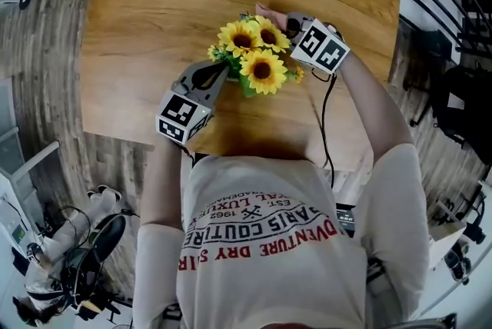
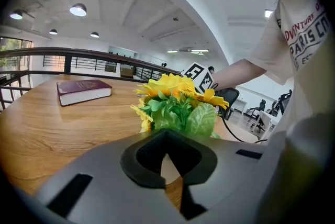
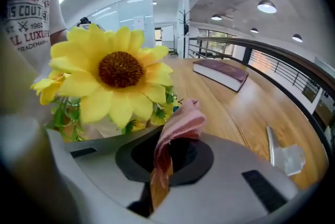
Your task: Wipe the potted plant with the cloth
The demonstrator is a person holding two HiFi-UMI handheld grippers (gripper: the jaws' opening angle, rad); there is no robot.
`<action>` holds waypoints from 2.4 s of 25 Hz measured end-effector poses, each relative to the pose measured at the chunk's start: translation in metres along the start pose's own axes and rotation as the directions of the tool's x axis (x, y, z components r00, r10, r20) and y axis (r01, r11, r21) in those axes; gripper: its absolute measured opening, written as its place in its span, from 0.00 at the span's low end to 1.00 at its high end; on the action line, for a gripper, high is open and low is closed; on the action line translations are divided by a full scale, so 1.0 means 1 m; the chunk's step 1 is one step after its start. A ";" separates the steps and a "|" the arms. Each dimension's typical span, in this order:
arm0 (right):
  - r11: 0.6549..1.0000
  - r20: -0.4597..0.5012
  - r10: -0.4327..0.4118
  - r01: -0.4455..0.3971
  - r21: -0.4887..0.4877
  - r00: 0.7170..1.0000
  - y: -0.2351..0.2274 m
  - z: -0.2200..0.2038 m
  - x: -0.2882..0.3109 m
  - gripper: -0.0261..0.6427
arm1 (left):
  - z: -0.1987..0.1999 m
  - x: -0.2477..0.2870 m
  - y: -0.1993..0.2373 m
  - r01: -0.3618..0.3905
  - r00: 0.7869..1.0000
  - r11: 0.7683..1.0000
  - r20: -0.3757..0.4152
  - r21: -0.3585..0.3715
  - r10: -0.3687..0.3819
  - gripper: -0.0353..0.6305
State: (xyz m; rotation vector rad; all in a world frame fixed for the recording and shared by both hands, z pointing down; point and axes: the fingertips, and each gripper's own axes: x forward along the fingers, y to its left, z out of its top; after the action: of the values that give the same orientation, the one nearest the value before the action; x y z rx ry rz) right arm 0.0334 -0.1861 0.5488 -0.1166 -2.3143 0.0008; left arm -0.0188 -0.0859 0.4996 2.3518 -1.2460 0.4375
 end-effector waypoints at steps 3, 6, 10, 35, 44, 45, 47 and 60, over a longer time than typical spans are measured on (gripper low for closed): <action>0.995 -0.002 0.073 -0.073 -0.062 0.997 0.000 0.008 0.013 0.09 | 0.001 0.000 -0.001 0.016 1.000 1.000 -0.008 0.000 -0.016 0.08; 0.982 0.000 0.157 -0.156 -0.104 0.988 0.005 0.016 0.021 0.09 | 0.004 -0.001 0.001 0.029 1.000 1.000 -0.004 -0.012 -0.029 0.08; 0.949 -0.014 0.269 -0.267 -0.168 0.963 0.026 0.020 0.029 0.09 | 0.007 0.000 0.005 0.017 1.000 0.999 0.016 -0.035 -0.017 0.08; 0.910 -0.172 0.333 -0.364 -0.197 0.927 0.049 -0.013 0.014 0.09 | 0.006 0.004 0.011 -0.034 0.999 0.996 -0.004 -0.085 0.034 0.08; 0.942 -0.109 0.318 -0.326 -0.075 0.942 0.074 -0.030 0.000 0.09 | 0.008 0.005 0.013 -0.053 0.999 0.997 -0.004 -0.053 0.053 0.08; 0.945 -0.102 0.312 -0.319 -0.067 0.945 0.076 -0.031 -0.001 0.09 | 0.007 0.005 0.014 -0.054 0.999 0.997 -0.002 -0.056 0.054 0.08; 0.956 -0.090 0.285 -0.290 -0.048 0.954 0.075 -0.034 -0.004 0.09 | 0.007 0.005 0.015 -0.054 0.998 0.995 0.015 -0.081 0.055 0.08; 0.947 -0.083 -0.300 0.307 0.090 0.950 0.005 -0.018 -0.076 0.09 | 0.042 -0.033 -0.002 -0.157 0.970 0.983 0.171 -0.093 0.172 0.08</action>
State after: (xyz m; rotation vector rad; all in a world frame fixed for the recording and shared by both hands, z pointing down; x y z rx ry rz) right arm 0.0985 -0.1886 0.5052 0.2890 -2.2367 -0.0407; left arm -0.0321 -0.0841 0.4480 2.2708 -1.5203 0.2273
